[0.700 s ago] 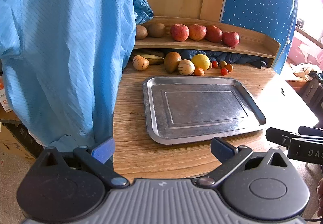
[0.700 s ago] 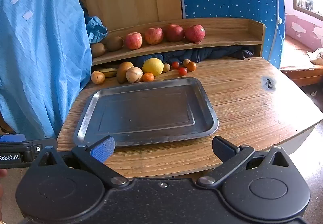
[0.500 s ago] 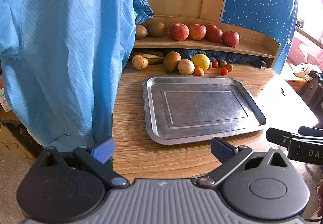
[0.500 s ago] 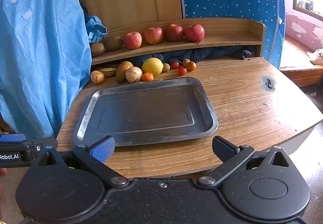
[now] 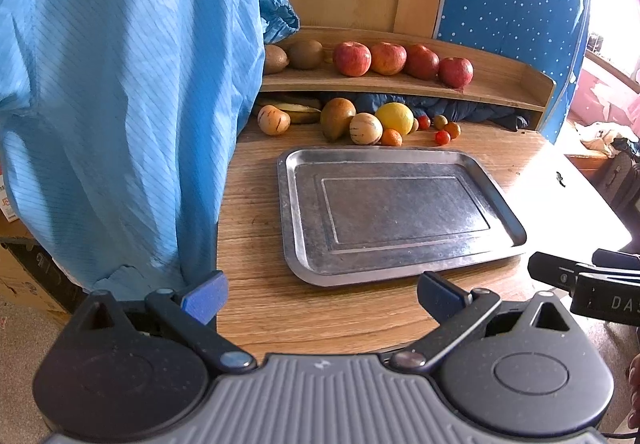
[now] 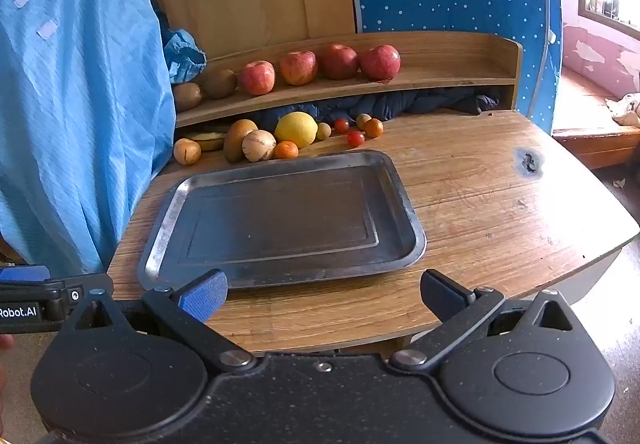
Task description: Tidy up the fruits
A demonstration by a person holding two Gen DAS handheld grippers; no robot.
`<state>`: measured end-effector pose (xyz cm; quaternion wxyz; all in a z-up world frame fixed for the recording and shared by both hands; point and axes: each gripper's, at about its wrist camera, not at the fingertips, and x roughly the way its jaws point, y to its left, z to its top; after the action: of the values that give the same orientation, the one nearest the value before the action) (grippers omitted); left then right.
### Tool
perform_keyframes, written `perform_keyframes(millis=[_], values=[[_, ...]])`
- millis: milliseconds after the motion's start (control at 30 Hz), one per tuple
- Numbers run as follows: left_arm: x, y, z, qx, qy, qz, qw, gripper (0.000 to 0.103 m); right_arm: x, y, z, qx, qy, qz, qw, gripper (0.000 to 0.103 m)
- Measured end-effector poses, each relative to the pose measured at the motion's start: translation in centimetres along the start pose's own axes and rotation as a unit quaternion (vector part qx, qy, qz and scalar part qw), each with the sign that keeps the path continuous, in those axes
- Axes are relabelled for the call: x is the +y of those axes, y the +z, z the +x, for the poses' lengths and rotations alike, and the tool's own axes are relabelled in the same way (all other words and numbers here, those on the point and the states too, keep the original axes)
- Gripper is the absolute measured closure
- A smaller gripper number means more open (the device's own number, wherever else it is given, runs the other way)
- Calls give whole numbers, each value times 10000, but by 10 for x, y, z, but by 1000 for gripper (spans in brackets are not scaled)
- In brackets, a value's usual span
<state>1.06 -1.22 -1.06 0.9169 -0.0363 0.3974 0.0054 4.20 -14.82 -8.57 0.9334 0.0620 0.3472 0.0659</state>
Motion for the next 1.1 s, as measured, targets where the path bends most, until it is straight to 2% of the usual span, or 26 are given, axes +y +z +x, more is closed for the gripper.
perform_keyframes(millis=[1100], values=[[-9, 6, 19, 294, 43, -63, 9995, 0, -11, 3, 16, 250, 54, -57, 9997, 1]])
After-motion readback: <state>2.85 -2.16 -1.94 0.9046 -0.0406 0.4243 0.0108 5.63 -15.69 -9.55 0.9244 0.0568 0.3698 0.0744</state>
